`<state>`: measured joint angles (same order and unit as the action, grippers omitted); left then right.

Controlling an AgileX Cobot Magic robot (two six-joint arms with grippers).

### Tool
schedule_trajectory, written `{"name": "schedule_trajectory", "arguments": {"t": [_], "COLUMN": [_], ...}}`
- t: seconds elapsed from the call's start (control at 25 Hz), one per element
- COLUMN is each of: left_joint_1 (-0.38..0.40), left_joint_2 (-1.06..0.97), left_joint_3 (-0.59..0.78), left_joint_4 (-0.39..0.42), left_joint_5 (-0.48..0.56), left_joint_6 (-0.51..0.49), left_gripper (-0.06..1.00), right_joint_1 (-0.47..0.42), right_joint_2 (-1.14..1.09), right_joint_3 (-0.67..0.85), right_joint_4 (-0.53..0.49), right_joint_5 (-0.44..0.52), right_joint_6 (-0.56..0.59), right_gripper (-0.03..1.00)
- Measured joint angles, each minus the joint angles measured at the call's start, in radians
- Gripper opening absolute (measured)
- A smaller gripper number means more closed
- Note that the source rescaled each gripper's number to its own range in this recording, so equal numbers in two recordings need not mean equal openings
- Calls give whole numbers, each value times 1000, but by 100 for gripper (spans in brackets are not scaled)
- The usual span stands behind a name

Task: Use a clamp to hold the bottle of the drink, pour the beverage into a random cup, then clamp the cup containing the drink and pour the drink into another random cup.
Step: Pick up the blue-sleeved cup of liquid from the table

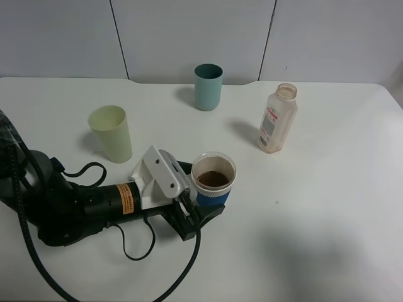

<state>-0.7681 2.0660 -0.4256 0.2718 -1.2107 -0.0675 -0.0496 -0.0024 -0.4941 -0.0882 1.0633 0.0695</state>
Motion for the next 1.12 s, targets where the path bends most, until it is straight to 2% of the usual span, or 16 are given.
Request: {"name": "schedule_trajectory", "arguments": {"t": [0.64, 0.88, 1.12], "left_joint_1": [0, 0, 0], "left_joint_2": [52, 106, 109], "left_joint_3": [-75, -132, -147], "left_joint_4": [13, 53, 59], "left_joint_5": [0, -2, -2], "left_joint_6": [0, -2, -4], "left_gripper": [99, 100, 100], "right_joint_1": [0, 0, 0], "right_joint_2": [0, 0, 0], "right_joint_3": [0, 0, 0], "right_joint_4": [0, 0, 0], "right_joint_5": [0, 0, 0], "right_joint_6": [0, 0, 0], "right_gripper": [100, 100, 100]}}
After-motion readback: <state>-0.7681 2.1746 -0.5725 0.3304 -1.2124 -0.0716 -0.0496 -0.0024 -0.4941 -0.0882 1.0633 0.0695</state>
